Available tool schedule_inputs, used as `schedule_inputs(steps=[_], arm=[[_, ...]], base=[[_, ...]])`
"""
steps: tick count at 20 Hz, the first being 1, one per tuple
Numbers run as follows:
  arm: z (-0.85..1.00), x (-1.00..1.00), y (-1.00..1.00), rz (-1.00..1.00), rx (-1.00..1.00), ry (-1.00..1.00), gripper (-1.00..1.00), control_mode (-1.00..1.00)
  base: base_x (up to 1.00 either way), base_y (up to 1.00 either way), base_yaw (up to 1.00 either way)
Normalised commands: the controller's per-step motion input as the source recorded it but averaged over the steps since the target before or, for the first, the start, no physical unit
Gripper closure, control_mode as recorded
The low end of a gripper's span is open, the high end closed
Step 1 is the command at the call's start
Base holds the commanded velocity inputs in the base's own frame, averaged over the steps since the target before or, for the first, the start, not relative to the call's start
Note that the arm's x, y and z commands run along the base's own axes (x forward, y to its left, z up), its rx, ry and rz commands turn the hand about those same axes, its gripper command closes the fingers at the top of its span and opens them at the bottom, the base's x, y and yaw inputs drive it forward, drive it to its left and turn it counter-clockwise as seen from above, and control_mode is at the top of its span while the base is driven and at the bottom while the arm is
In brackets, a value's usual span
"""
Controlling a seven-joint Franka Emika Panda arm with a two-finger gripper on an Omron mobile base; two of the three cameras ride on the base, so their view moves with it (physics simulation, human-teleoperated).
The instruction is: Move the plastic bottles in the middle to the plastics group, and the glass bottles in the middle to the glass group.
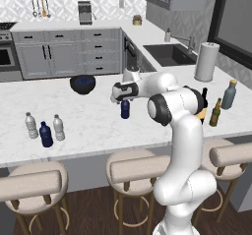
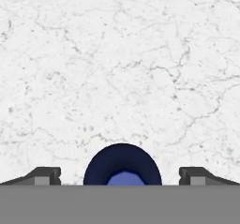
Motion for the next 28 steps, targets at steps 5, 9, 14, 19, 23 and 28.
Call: schedule_inputs(steps=[5, 9, 14, 19, 23, 28], arm=[[0.00, 0.00, 0.00, 0.00, 0.00, 0.00, 1.00, -1.00], [0.00, 0.00, 0.00, 0.00, 0.00, 0.00, 1.00, -1.00], [0.10, -0.03, 0.00, 0.00, 0.00, 0.00, 1.00, -1.00], [0.37, -0.50, 0.00, 0.00, 0.00, 0.00, 1.00, -1.00], [0.28, -0.80, 0.00, 0.01, 0.02, 0.00, 1.00, -1.00], [0.04, -0.93, 0.01, 0.09, 0.03, -0.15, 1.00, -1.00]], base=[[0.00, 0.00, 0.00], [0.00, 0.00, 0.00], [0.00, 0.00, 0.00], [0.00, 0.00, 0.00], [0.00, 0.00, 0.00], [0.00, 0.00, 0.00]])
